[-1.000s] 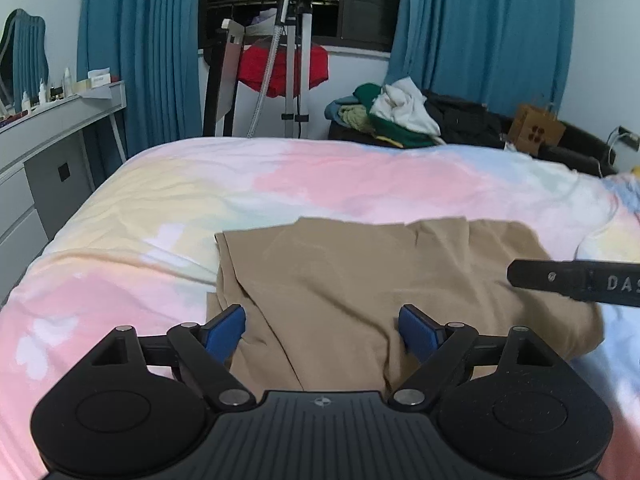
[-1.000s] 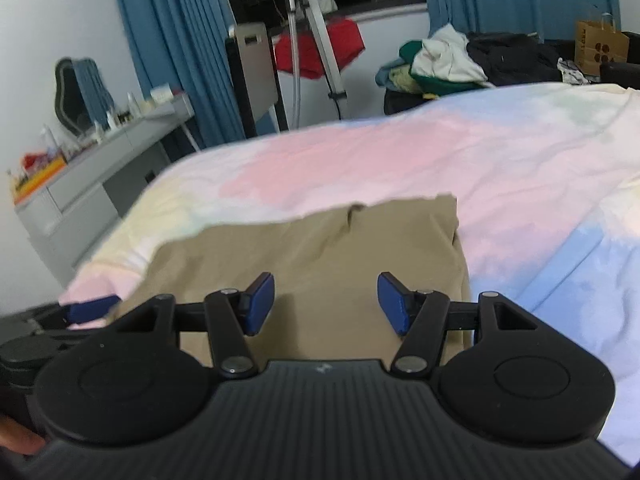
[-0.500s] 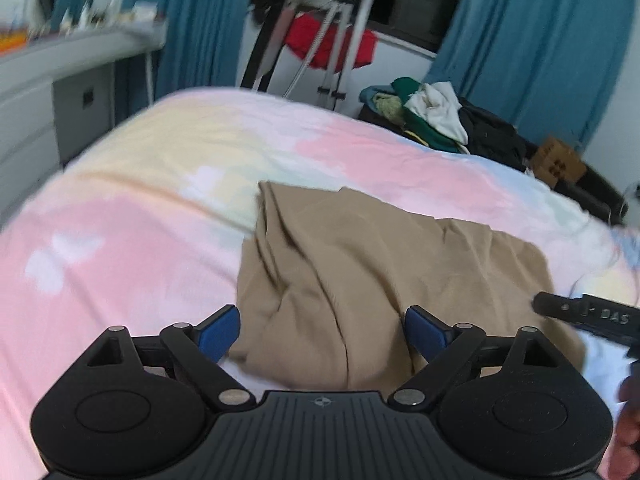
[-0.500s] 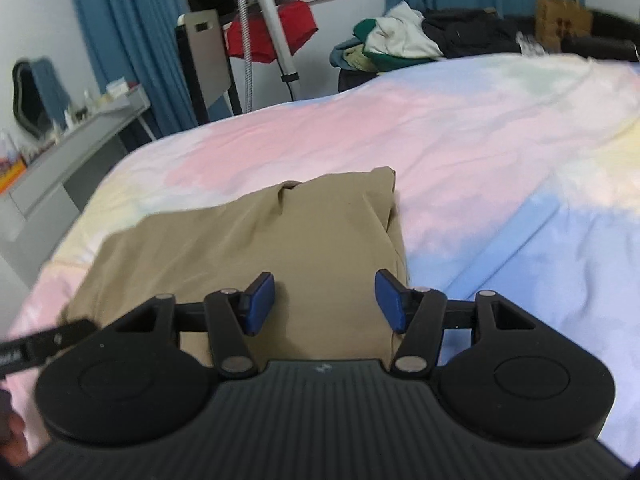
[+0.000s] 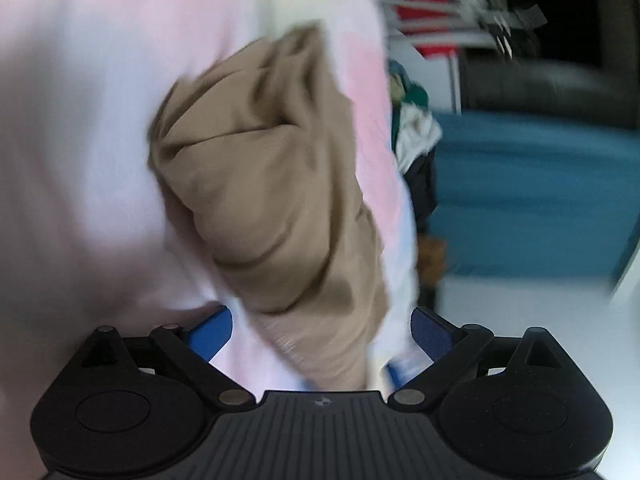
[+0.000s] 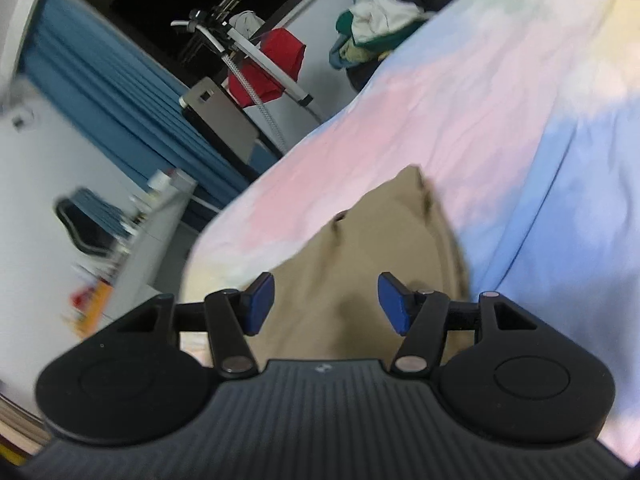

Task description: Fold clothes

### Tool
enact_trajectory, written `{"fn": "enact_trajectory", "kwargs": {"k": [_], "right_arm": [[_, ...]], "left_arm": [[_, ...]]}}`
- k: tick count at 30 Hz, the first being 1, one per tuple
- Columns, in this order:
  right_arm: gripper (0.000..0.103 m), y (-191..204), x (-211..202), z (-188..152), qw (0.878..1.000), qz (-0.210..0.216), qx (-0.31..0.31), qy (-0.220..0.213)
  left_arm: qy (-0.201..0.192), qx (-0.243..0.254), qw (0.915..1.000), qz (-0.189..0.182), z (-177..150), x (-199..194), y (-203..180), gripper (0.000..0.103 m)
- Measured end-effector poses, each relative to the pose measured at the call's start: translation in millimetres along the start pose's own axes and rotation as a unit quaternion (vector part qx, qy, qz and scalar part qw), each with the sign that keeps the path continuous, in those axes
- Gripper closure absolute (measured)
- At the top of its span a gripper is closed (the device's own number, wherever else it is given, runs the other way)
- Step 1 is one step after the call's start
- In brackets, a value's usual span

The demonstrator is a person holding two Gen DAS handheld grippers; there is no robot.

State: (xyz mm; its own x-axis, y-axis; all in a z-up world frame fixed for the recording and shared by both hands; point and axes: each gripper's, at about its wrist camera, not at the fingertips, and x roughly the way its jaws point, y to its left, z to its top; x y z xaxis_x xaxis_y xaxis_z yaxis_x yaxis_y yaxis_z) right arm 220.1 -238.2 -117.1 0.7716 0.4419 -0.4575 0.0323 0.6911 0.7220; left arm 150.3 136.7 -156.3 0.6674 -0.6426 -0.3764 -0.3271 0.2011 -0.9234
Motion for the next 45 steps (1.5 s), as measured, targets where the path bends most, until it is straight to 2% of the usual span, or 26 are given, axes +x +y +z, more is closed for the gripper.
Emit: {"fn": "enact_trajectory", "kwargs": {"k": [1, 3, 7, 11, 14, 18, 20, 21, 23, 24, 25, 28, 31, 34, 37, 39, 42, 45], "right_arm": [[0.042, 3.3, -1.3, -1.8, 1.0, 0.012, 0.01, 0.007], [0.043, 9.8, -2.0, -7.8, 0.999, 0.036, 0.027, 0.025], [0.042, 10.7, 10.1, -33.7, 0.985, 0.106, 0.105, 0.087], [0.042, -1.1, 35.0, -55.5, 0.968, 0.115, 0.19, 0.117], [0.042, -23.7, 50.2, -63.9, 0.944, 0.129, 0.283, 0.113], [0.041, -53.9, 58.5, -64.9, 0.931, 0.085, 0.346, 0.085], [0.041, -64.6, 62.3, -64.2, 0.919, 0.087, 0.378, 0.073], [0.041, -66.9, 62.5, -60.9, 0.917, 0.087, 0.382, 0.068], [0.049, -62.2, 62.6, -55.7, 0.925, 0.082, 0.366, 0.059], [0.064, -58.9, 62.0, -53.3, 0.93, 0.078, 0.355, 0.056], [0.073, -55.6, 61.4, -51.4, 0.935, 0.076, 0.341, 0.052], [0.08, -46.3, 56.7, -41.8, 0.949, 0.085, 0.3, 0.039], [0.083, -33.5, 47.3, -31.6, 0.959, 0.108, 0.261, 0.024], [0.083, -21.5, 33.8, -21.5, 0.964, 0.13, 0.23, 0.008], [0.083, -16.4, 16.6, -14.6, 0.966, 0.139, 0.219, -0.005], [0.083, -14.0, 3.8, -12.8, 0.966, 0.137, 0.22, -0.015], [0.083, -13.6, -22.8, -15.7, 0.964, 0.127, 0.231, -0.036], [0.083, -20.1, -50.0, -20.3, 0.957, 0.122, 0.255, -0.058]], "left_arm": [[-0.003, -0.02, 0.9997, -0.015, 4.1, 2.4, 3.5, 0.005], [-0.021, -0.025, 0.9991, -0.026, 10.4, 5.0, 3.4, 0.007], [-0.033, 0.0, 0.9984, -0.046, 15.9, 3.7, -6.6, 0.008], [-0.033, 0.033, 0.9948, -0.09, 17.6, -1.0, -21.6, 0.008], [-0.027, 0.05, 0.9927, -0.107, 17.4, -1.7, -28.1, 0.007], [-0.021, 0.023, 0.9928, -0.116, 20.4, 1.1, -20.1, 0.007], [-0.023, 0.012, 0.9935, -0.111, 19.7, 2.7, -13.8, 0.007], [-0.023, 0.007, 0.9942, -0.105, 18.2, 3.8, -10.4, 0.006], [-0.02, -0.003, 0.9954, -0.093, 15.1, 7.2, -3.7, 0.005], [-0.019, -0.008, 0.996, -0.087, 13.5, 8.8, -0.4, 0.005], [-0.017, -0.013, 0.9965, -0.081, 12.0, 10.5, 3.0, 0.005], [-0.015, -0.02, 0.9972, -0.07, 12.4, 14.0, 9.3, 0.005], [-0.02, -0.025, 0.9972, -0.067, 14.9, 11.6, 10.9, 0.006], [-0.028, -0.036, 0.9969, -0.064, 17.0, 4.0, 13.4, 0.014], [-0.02, -0.038, 0.9967, -0.069, 14.7, -5.2, 7.7, 0.032], [-0.015, -0.039, 0.9965, -0.073, 13.1, -11.4, 4.0, 0.05], [0.002, -0.02, 0.9958, -0.089, 4.2, -20.0, -9.1, 0.063], [0.021, 0.0, 0.9943, -0.105, -7.7, -25.9, -27.8, 0.069]]}}
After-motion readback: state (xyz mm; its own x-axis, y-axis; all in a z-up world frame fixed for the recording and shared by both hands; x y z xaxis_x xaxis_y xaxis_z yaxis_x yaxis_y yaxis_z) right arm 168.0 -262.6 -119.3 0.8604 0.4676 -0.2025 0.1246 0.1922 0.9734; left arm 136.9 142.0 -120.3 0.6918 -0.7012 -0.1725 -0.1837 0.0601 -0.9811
